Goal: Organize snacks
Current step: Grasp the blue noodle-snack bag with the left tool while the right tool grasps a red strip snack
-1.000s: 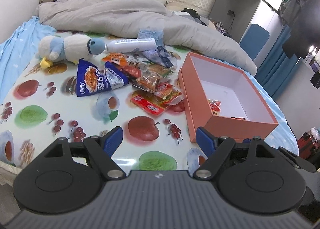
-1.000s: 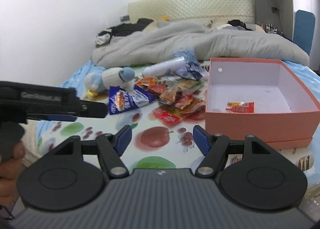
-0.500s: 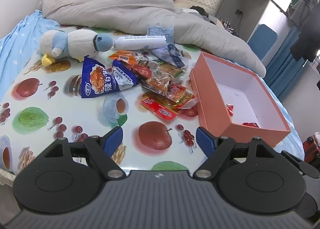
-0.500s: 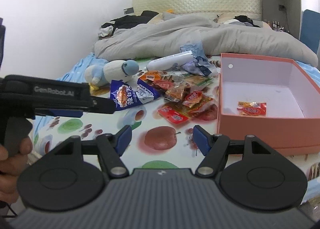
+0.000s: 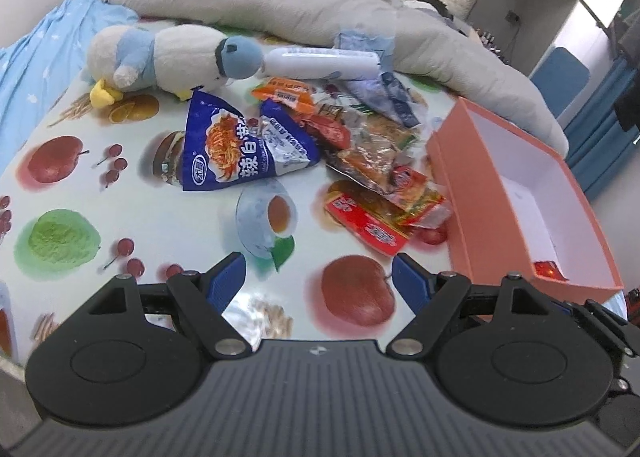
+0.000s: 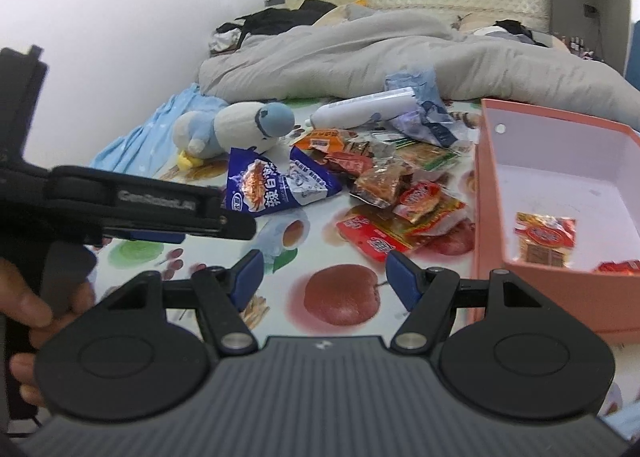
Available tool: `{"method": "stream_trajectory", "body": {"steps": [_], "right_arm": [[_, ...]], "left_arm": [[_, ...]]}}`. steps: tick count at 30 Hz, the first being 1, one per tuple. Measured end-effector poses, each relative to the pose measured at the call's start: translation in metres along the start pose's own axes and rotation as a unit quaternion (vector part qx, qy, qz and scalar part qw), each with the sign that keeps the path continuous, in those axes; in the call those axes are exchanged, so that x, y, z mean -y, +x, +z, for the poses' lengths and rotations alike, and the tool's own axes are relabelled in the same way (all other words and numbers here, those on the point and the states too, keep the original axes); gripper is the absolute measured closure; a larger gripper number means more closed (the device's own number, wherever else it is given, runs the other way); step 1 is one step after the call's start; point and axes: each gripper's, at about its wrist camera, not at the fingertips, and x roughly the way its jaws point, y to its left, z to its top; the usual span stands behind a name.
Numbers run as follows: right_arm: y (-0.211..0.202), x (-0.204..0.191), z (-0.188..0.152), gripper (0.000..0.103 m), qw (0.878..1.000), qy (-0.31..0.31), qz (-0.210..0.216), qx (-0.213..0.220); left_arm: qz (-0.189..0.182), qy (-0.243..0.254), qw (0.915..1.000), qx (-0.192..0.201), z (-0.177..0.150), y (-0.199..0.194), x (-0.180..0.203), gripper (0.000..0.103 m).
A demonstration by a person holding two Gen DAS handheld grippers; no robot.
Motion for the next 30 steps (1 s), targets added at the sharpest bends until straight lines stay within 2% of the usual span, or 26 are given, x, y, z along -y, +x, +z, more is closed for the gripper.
{"method": "stream_trajectory", "body": {"steps": [4, 11, 18, 21, 25, 30], "right_arm": [[0.022, 0.001, 0.007, 0.033, 1.0, -0.004, 0.001, -0.004], [0.08, 0.013, 0.013, 0.034, 0.999, -0.006, -0.011, -0.041], [0.127, 0.028, 0.009, 0.034, 0.996, -0.001, -0.042, -0.077], [0.139, 0.023, 0.007, 0.039, 0.994, -0.035, -0.062, -0.084], [0.151, 0.02, 0.001, 0.045, 0.988, -0.083, -0.087, -0.096], [0.159, 0.011, -0.011, 0.056, 0.977, -0.152, -0.103, -0.108]], "left_arm": [[0.007, -0.01, 0.9999, -0.006, 0.013, 0.028, -0.01, 0.019], [0.033, -0.026, 0.9987, -0.028, 0.036, 0.089, -0.04, 0.019], [0.064, -0.049, 0.9966, -0.02, 0.058, 0.131, -0.078, 0.016], [0.072, -0.053, 0.9959, -0.014, 0.065, 0.143, -0.091, 0.016], [0.066, -0.059, 0.996, 0.002, 0.07, 0.152, -0.105, 0.016], [0.051, -0.075, 0.9958, 0.011, 0.071, 0.16, -0.117, 0.017]]}}
